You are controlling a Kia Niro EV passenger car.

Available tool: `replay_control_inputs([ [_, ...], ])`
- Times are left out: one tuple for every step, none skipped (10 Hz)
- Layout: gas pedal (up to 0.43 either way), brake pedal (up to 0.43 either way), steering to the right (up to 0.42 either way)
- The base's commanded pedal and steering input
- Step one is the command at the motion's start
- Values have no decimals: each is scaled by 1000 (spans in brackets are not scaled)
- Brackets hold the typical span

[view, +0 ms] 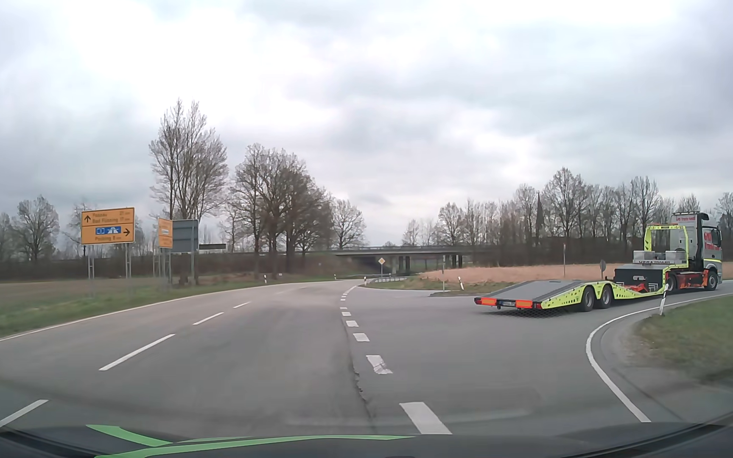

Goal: Follow the waypoints while adhering to traffic rules and regulations

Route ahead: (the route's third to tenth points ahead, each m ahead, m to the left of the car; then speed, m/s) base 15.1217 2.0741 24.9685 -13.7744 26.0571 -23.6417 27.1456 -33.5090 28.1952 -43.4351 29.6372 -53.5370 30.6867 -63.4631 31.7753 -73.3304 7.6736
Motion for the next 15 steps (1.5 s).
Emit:
replay_control_inputs([
  [0,0,140],
  [0,0,152],
  [0,0,160],
  [0,0,167],
  [0,0,167],
  [0,0,169],
  [0,0,177],
  [0,0,184],
  [0,0,190],
  [0,0,196],
  [0,0,201],
  [8,0,208],
  [8,0,211],
  [8,0,214],
  [20,0,219],
])
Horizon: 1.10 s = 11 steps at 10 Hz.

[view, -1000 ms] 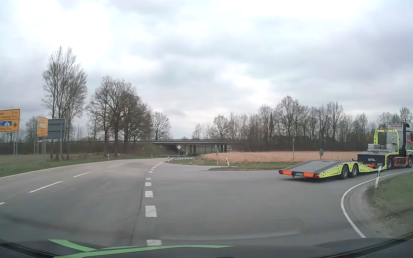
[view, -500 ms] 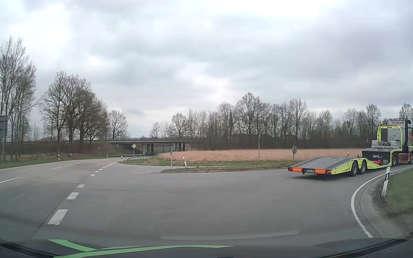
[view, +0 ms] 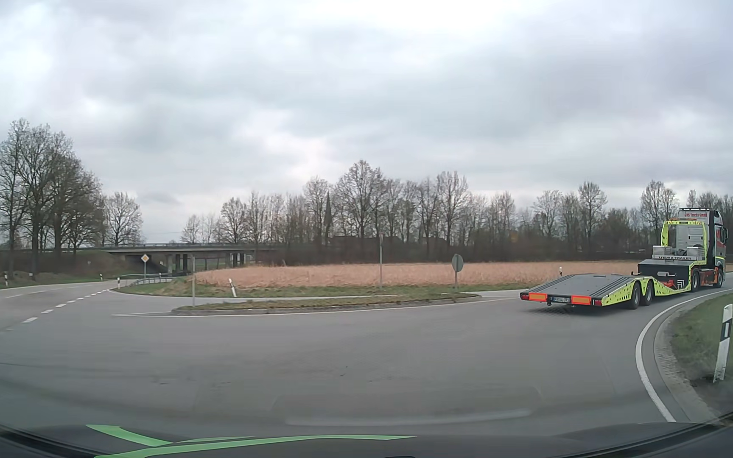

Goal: Follow the waypoints while adhering to traffic rules and regulations

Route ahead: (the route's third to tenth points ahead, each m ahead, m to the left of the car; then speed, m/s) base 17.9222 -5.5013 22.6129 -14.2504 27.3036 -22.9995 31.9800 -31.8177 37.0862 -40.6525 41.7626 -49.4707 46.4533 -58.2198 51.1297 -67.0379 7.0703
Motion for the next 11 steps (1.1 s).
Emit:
replay_control_inputs([
  [28,0,220],
  [39,0,220],
  [39,0,221],
  [39,0,221],
  [47,0,221],
  [79,0,221],
  [79,0,220],
  [110,0,220],
  [110,0,218],
  [110,0,215],
  [110,0,211],
])
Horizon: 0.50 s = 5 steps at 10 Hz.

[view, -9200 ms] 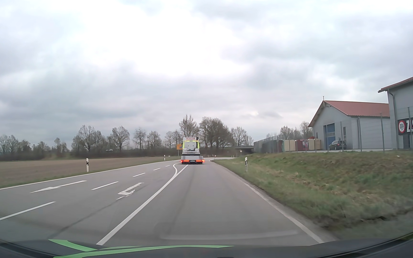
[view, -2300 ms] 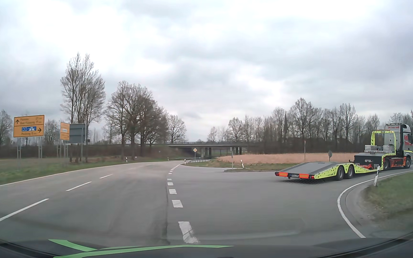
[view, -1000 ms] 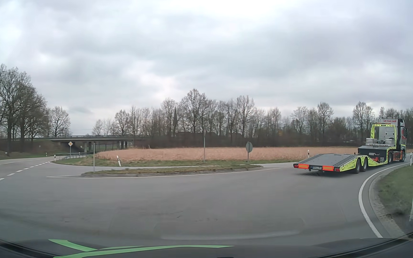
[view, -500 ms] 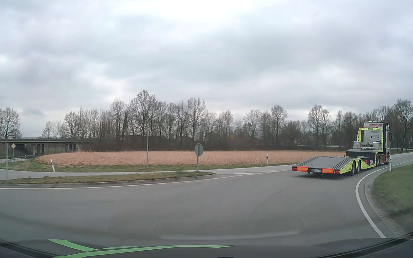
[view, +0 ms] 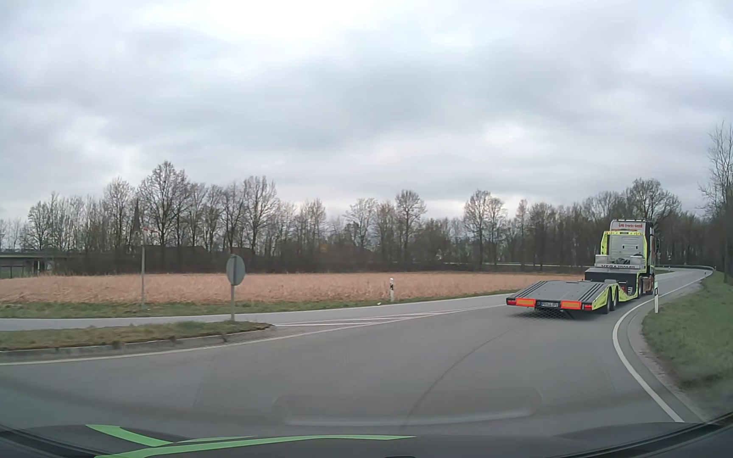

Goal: Follow the waypoints while adhering to traffic rules and regulations

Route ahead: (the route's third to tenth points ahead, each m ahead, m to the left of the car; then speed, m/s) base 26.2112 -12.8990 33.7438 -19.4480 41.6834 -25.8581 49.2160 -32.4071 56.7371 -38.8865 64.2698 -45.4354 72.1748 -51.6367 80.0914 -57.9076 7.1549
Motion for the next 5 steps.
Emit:
replay_control_inputs([
  [130,0,205],
  [150,0,199],
  [150,0,193],
  [157,0,188],
  [169,0,184],
])
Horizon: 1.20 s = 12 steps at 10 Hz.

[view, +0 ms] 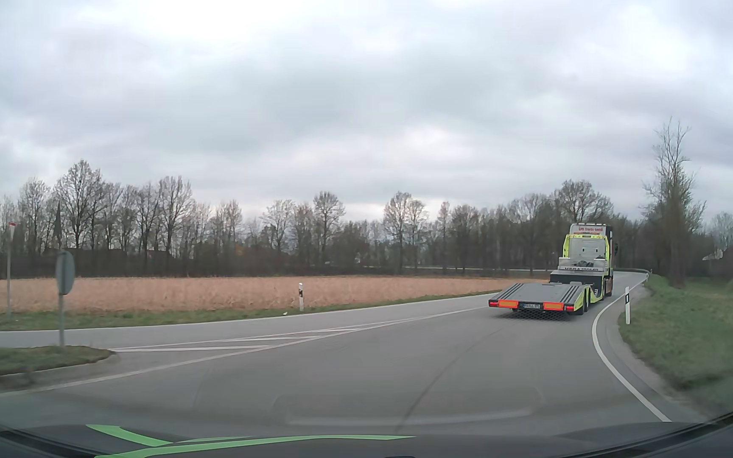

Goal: Follow the waypoints while adhering to traffic rules and regulations

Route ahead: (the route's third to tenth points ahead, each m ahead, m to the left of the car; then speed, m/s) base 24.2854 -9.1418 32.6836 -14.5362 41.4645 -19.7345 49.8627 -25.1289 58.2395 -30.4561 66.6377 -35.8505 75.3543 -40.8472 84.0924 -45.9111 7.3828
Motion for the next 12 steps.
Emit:
replay_control_inputs([
  [169,0,181],
  [169,0,179],
  [169,0,177],
  [169,0,176],
  [169,0,172],
  [169,0,161],
  [169,0,149],
  [169,0,137],
  [169,0,129],
  [169,0,120],
  [169,0,110],
  [169,0,101],
])
